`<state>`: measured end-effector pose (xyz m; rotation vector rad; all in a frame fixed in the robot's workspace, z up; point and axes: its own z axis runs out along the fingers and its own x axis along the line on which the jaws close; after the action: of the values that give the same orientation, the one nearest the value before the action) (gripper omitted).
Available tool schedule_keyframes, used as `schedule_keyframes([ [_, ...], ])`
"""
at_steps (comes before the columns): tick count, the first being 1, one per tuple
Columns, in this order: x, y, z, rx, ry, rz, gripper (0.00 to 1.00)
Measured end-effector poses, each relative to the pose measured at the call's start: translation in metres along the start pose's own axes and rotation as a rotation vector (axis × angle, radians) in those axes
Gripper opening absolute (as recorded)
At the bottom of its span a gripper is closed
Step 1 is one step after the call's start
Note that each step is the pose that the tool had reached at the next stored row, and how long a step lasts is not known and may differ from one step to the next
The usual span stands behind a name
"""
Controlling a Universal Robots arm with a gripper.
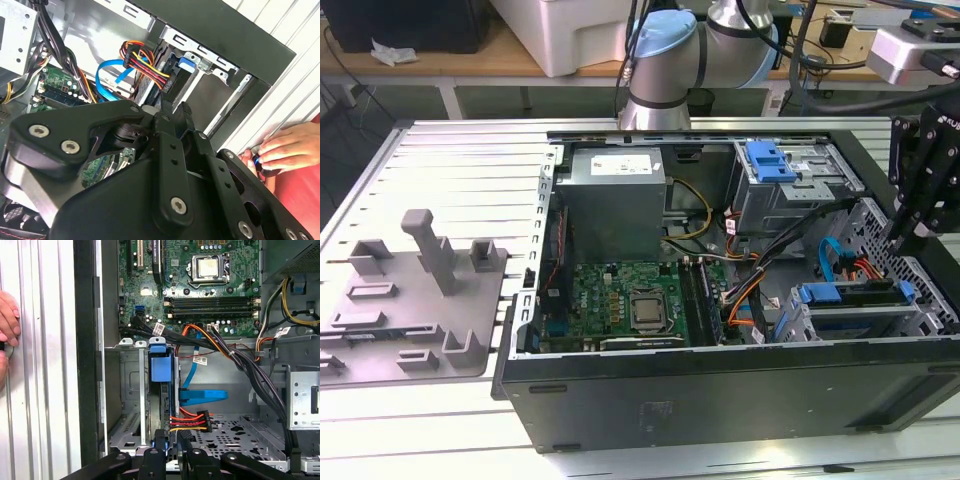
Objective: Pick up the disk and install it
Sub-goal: 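Insert the second disk wire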
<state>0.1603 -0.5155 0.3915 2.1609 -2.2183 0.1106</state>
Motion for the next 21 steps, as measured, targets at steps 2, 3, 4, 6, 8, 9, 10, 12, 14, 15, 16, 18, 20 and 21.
schedule_keyframes([
  [2, 0.0, 0.0, 0.0, 0.0, 0.0, 0.0, 0.24],
  [3, 0.0, 0.0, -0.0001, 0.0, 0.0, 0.0, 0.24],
  [4, 0.0, 0.0, -0.0001, 0.0, 0.0, 0.0, 0.24],
  [6, 0.0, 0.0, -0.0002, 0.0, 0.0, 0.0, 0.24],
  [8, 0.0, 0.0001, -0.0003, 0.0, 0.0001, 0.0, 0.24],
  [9, 0.0, 0.0014, -0.0004, 0.0002, 0.0003, 0.0, 0.24],
  [10, 0.0001, 0.0029, -0.0004, 0.0004, 0.0001, 0.0, 0.24],
  [12, -0.0001, 0.0077, -0.0003, 0.0014, 0.0, 0.0, 0.24],
  [14, -0.0007, 0.0098, -0.0003, 0.0018, 0.0, 0.0, 0.24],
  [15, -0.0012, 0.0109, -0.0002, 0.0019, 0.0, 0.0, 0.24],
  [16, -0.0018, 0.0117, -0.0002, 0.002, 0.0001, 0.0, 0.24],
  [18, -0.0037, 0.0135, 0.0, 0.0021, -0.0001, 0.0, 0.24],
  [20, -0.0062, 0.0158, 0.0002, 0.0023, 0.0, 0.0, 0.24],
  [21, -0.0072, 0.017, 0.0004, 0.0024, -0.0001, 0.0, 0.24],
])
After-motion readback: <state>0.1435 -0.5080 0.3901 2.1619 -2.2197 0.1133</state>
